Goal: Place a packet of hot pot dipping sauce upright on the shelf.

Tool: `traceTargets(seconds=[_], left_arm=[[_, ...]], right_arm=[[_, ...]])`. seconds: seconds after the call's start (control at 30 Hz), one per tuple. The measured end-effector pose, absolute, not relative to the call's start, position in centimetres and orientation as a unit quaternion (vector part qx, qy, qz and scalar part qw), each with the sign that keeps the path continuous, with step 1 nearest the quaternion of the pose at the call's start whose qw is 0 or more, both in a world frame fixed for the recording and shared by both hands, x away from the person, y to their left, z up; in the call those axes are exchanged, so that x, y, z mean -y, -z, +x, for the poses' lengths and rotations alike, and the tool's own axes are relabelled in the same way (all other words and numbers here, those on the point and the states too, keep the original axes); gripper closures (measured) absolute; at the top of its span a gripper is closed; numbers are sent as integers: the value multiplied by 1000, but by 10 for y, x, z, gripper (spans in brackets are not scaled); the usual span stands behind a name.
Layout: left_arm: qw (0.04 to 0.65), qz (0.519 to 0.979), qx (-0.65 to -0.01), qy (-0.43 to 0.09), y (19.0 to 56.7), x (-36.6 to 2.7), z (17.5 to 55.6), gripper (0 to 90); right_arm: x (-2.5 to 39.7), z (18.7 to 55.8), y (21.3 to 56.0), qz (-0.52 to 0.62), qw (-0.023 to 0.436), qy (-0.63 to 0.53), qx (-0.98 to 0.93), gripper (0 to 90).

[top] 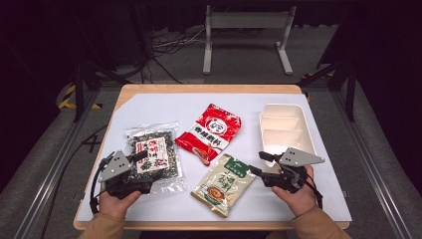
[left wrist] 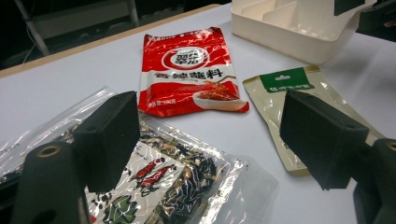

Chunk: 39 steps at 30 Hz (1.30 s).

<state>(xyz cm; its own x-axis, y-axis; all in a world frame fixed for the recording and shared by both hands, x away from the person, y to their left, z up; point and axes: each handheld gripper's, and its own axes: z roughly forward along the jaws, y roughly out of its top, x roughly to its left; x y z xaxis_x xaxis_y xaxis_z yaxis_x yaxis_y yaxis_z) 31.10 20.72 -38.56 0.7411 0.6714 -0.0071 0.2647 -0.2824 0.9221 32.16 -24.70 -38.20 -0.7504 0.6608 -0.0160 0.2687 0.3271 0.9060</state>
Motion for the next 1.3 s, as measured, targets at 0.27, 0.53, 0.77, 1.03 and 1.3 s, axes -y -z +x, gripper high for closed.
traceTargets(seconds=[0.27,0.53,0.77,1.03,1.3], left_arm=[[514,779,-300,-197,386,-206,310,206],[510,781,-300,-197,386,-205,310,206],[506,784,-301,-198,387,-204,309,206],[504,785,-301,-199,387,-205,309,205],[503,786,-300,-196,388,-204,309,204]], right_arm=[[245,323,380,298,200,-489,-795,396],[233,327,383,302,187,-466,-810,375],[224,333,385,313,180,-431,-827,371],[208,337,394,301,165,-404,-848,362],[198,341,405,315,168,-363,-861,366]])
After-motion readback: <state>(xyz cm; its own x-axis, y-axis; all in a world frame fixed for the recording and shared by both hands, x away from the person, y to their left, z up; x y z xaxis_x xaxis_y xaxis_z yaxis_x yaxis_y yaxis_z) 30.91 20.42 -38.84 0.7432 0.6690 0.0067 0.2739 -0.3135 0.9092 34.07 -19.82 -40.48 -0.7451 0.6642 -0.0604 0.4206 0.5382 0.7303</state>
